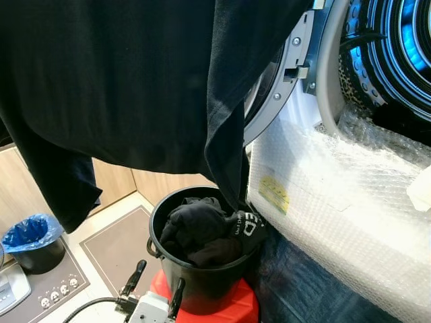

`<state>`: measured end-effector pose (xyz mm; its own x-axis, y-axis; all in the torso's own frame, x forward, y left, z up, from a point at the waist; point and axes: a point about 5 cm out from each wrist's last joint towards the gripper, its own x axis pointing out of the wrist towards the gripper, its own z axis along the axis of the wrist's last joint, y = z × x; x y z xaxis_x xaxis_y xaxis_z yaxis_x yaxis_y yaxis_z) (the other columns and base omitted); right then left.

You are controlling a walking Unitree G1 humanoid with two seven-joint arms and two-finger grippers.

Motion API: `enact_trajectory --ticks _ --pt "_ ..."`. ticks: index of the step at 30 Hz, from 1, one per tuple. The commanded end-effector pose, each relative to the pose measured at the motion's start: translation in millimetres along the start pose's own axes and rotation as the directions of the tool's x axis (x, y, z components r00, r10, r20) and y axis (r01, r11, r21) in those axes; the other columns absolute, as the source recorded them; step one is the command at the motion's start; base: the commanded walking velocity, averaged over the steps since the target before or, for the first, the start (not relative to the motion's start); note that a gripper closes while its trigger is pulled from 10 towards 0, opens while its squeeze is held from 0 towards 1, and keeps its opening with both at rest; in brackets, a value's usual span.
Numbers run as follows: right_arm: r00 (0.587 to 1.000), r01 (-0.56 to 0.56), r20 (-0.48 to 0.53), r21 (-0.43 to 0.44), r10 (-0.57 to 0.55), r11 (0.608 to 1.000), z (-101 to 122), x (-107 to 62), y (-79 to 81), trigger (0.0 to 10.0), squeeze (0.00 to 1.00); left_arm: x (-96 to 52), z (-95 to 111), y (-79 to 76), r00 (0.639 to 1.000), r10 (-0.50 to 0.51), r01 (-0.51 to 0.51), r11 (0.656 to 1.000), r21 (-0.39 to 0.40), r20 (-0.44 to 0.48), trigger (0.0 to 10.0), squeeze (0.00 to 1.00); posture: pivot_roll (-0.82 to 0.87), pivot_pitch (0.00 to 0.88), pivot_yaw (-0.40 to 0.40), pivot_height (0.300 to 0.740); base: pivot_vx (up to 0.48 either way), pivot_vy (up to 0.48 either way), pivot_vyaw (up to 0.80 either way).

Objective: Clothes washing

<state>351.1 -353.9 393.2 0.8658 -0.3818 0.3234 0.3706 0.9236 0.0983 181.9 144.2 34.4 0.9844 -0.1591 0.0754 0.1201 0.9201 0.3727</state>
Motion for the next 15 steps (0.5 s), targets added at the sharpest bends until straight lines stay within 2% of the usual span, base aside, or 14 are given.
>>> enact_trajectory --ticks 1,2,5,8,9,11,12,13,15 --pt "0.996 -0.066 0.065 0.033 0.064 0.997 9.7 -2.4 3.9 10.0 0.0 -1.0 -2.2 1.3 1.0 -0.002 0.002 1.0 0.005 -0.014 10.0 0.0 -0.05 0.0 0.001 0.74 0.0 0.0 0.0" --pt "0.994 -0.081 0.078 0.025 0.079 0.996 9.6 -3.7 4.3 10.0 0.0 -1.0 -2.2 1.4 1.0 -0.003 0.003 1.0 0.005 -0.014 10.0 0.0 -0.05 0.0 0.001 0.74 0.0 0.0 0.0" --pt "0.976 -0.181 0.139 0.092 0.167 0.979 10.1 -12.2 3.6 10.0 0.0 -0.9 -2.6 1.4 1.0 -0.008 0.008 1.0 0.004 -0.014 10.0 0.0 -0.06 0.0 0.007 0.74 0.0 0.0 0.0" --pt "0.94 -0.293 0.208 0.093 0.27 0.951 7.7 -27.4 6.4 10.0 0.0 -0.5 -3.2 1.6 1.0 -0.013 0.013 1.0 0.003 -0.015 10.0 0.0 -0.07 0.0 0.013 0.74 0.0 0.0 0.0" --pt "0.94 -0.293 0.208 0.093 0.27 0.951 7.7 -27.4 6.4 10.0 0.0 -0.5 -3.2 1.6 1.0 -0.013 0.013 1.0 0.003 -0.015 10.0 0.0 -0.07 0.0 0.013 0.74 0.0 0.0 0.0" --pt "0.911 -0.364 0.248 0.111 0.329 0.925 7.5 -38.6 9.7 10.0 0.0 -0.2 -3.5 1.8 1.0 -0.017 0.017 1.0 0.004 -0.015 10.0 0.0 -0.07 0.0 0.018 0.74 0.0 0.0 0.0" --pt "0.911 -0.364 0.248 0.111 0.329 0.925 7.5 -38.6 9.7 10.0 0.0 -0.2 -3.5 1.8 1.0 -0.017 0.017 1.0 0.004 -0.015 10.0 0.0 -0.07 0.0 0.018 0.74 0.0 0.0 0.0" --pt "0.889 -0.408 0.273 0.106 0.368 0.907 8.4 -46.6 12.3 10.0 0.0 0.0 -3.7 1.9 1.0 -0.021 0.021 1.0 0.005 -0.015 10.0 0.0 -0.08 0.0 0.022 0.74 0.0 0.0 0.0" --pt "0.879 -0.427 0.282 0.101 0.385 0.899 8.8 -49.7 13.5 10.0 0.0 0.1 -3.8 1.9 1.0 -0.023 0.023 1.0 0.005 -0.015 10.0 0.0 -0.08 0.0 0.023 0.74 0.0 0.0 0.0"
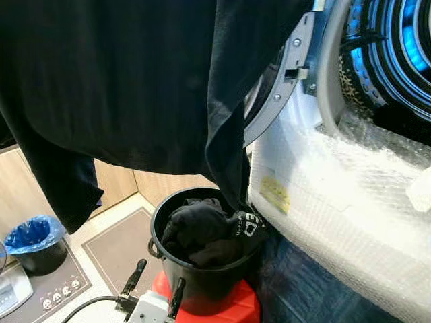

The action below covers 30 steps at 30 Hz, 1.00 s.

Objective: Clothes washing

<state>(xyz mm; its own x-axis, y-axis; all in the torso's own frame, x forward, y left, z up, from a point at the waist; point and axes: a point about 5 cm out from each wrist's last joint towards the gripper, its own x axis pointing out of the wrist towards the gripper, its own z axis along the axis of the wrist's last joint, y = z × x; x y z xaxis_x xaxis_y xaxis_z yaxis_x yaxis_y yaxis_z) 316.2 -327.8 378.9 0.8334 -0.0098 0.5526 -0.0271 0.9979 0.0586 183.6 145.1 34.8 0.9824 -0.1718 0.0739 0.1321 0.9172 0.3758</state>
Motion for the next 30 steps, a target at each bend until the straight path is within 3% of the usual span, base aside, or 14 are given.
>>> enact_trajectory --ticks 1,6,8,9,11,12,14,19,20,22,25,27,30 --pt "0.993 -0.101 0.066 0.02 0.1 0.995 12.0 -7.0 12.1 10.0 0.0 -1.3 -3.9 0.8 1.0 -0.014 0.014 1.0 0.004 -0.018 10.0 0.0 -0.08 0.0 0.022 0.74 0.0 0.0 0.0" --pt "0.967 -0.229 0.135 0.085 0.217 0.97 18.2 -21.3 24.2 10.0 0.0 -0.3 -4.1 0.8 1.0 -0.019 0.019 1.0 0.006 -0.016 10.0 0.0 -0.08 0.0 0.025 0.74 0.0 0.0 0.0" --pt "0.921 -0.373 0.185 0.172 0.342 0.912 21.8 -32.6 37.7 10.0 0.0 0.4 -4.1 0.5 1.0 -0.024 0.024 1.0 0.006 -0.015 10.0 0.0 -0.08 0.0 0.026 0.74 0.0 0.0 0.0" --pt "0.921 -0.373 0.185 0.172 0.342 0.912 21.8 -32.6 37.7 10.0 0.0 0.4 -4.1 0.5 1.0 -0.024 0.024 1.0 0.006 -0.015 10.0 0.0 -0.08 0.0 0.026 0.74 0.0 0.0 0.0" --pt "0.859 -0.505 0.215 0.21 0.464 0.837 24.8 -44.2 53.4 10.0 0.0 1.1 -4.0 0.2 0.999 -0.03 0.03 1.0 0.008 -0.011 10.0 0.0 -0.08 0.0 0.025 0.74 0.0 0.0 0.0" --pt "0.859 -0.505 0.215 0.21 0.464 0.837 24.8 -44.2 53.4 10.0 0.0 1.1 -4.0 0.2 0.999 -0.03 0.03 1.0 0.008 -0.011 10.0 0.0 -0.08 0.0 0.025 0.74 0.0 0.0 0.0" --pt "0.788 -0.615 0.194 0.203 0.585 0.762 20.8 -57.5 68.7 10.0 0.0 1.5 -4.2 -0.1 0.999 -0.03 0.03 1.0 0.007 -0.012 10.0 0.0 -0.08 0.0 0.023 0.74 0.0 0.0 0.0" --pt "0.67 -0.739 0.126 0.217 0.732 0.638 9.7 -80.1 89.4 10.0 0.0 2.2 -4.1 -0.9 0.999 -0.031 0.031 0.999 0.007 -0.011 10.0 0.0 -0.08 0.0 0.018 0.74 0.0 0.0 0.0" --pt "0.628 -0.768 0.1 0.238 0.772 0.594 5.5 -87.5 95.4 10.0 0.0 2.1 -4.2 -1.3 0.999 -0.031 0.031 0.999 0.005 -0.011 10.0 0.0 -0.08 0.0 0.016 0.74 0.0 0.0 0.0" --pt "0.582 -0.794 0.081 0.272 0.809 0.544 0.5 -95.5 102.1 10.0 0.0 2.0 -4.2 -1.5 0.999 -0.03 0.03 1.0 0.005 -0.011 10.0 0.0 -0.07 0.0 0.014 0.74 0.0 0.0 0.0" --pt "0.53 -0.816 0.055 0.304 0.846 0.492 -4.7 -105.2 109.0 10.0 0.0 2.0 -4.3 -1.4 1.0 -0.028 0.028 1.0 0.006 -0.012 10.0 0.0 -0.07 0.0 0.013 0.74 0.0 0.0 0.0" --pt "0.473 -0.838 0.018 0.32 0.881 0.443 -11.5 -117.2 116.6 10.0 0.0 1.9 -4.5 -1.4 1.0 -0.028 0.028 1.0 0.004 -0.012 10.0 0.0 -0.07 0.0 0.011 0.74 0.0 0.0 0.0" --pt "0.437 -0.848 -0.028 0.32 0.899 0.422 -19.3 -128.0 122.0 10.0 0.0 1.9 -4.6 -1.3 1.0 -0.028 0.028 1.0 0.005 -0.011 10.0 0.0 -0.07 0.0 0.012 0.74 0.0 0.0 0.0"
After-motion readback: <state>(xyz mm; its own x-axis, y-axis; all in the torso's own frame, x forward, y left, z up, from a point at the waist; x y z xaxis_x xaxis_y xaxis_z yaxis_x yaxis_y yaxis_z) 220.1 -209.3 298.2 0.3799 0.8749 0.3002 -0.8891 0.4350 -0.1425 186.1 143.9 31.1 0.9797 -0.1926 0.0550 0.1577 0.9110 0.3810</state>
